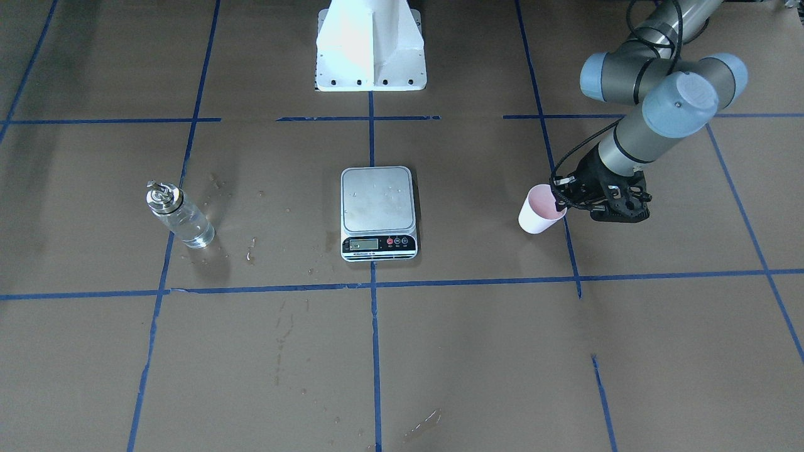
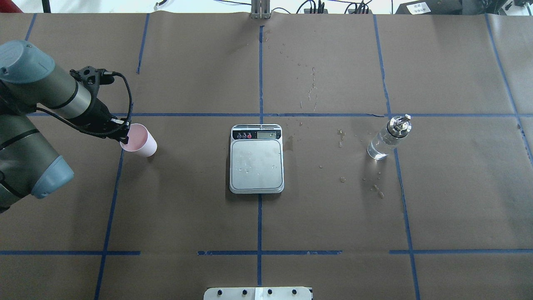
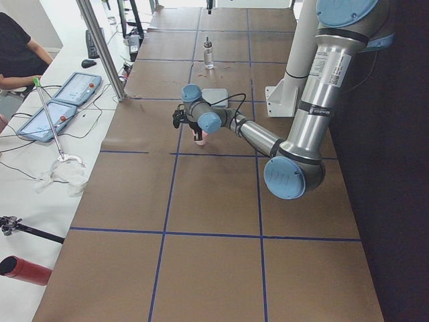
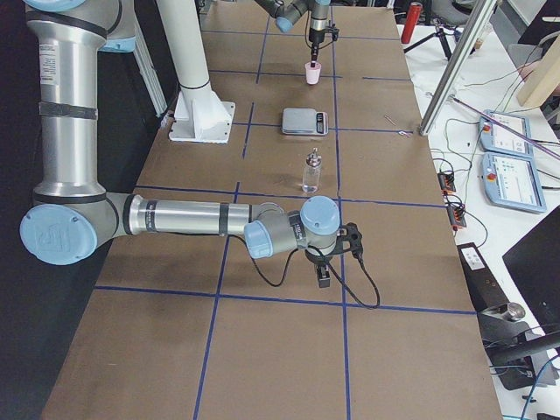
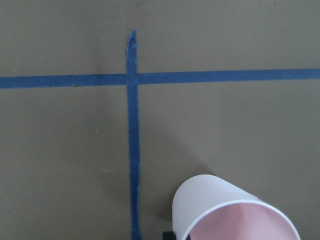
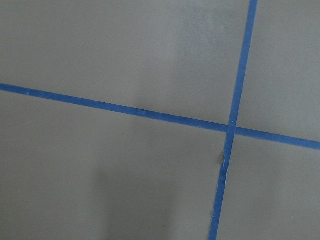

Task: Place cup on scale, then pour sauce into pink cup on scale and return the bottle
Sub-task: 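Carry the pink cup with the left gripper onto the scale and release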

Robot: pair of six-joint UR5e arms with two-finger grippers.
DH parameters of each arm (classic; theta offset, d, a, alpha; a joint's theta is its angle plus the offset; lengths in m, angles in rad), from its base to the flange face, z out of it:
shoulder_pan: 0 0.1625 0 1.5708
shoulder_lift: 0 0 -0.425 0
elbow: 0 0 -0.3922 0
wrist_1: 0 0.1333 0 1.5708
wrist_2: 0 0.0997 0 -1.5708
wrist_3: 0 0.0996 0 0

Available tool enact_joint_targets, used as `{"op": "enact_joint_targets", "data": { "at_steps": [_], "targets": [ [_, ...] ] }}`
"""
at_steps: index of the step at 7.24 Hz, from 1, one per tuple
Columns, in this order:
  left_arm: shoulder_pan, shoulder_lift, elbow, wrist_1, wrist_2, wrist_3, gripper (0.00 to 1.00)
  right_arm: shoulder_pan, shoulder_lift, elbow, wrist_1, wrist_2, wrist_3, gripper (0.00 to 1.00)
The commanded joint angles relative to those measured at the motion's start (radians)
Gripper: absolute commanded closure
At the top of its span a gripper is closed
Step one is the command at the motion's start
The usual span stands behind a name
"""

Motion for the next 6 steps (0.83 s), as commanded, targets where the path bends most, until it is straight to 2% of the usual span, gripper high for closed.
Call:
{"op": "enact_joint_targets", "data": {
  "at_steps": [1, 2, 3, 4, 6],
  "targets": [
    [0.033, -0.192, -0.029, 0.138, -0.027, -0.211, 1.00, -0.001, 0.002, 0.005, 0.001, 0.056, 0.013, 0.00],
    [0.062, -0.266, -0.027, 0.139, -0.001, -0.233, 1.00, -0.007, 0.004, 0.008, 0.003, 0.064, 0.038, 0.00],
    [0.119, -0.325, 0.000, 0.139, 0.072, -0.288, 1.00, -0.012, 0.004, 0.006, 0.002, 0.064, 0.040, 0.00],
    [0.142, -0.400, 0.069, 0.141, 0.111, -0.308, 1.00, -0.013, 0.004, 0.006, 0.002, 0.064, 0.040, 0.00],
    [0.208, -0.423, 0.099, 0.141, 0.160, -0.325, 1.00, -0.019, 0.004, 0.006, 0.003, 0.066, 0.044, 0.00]
  ]
}}
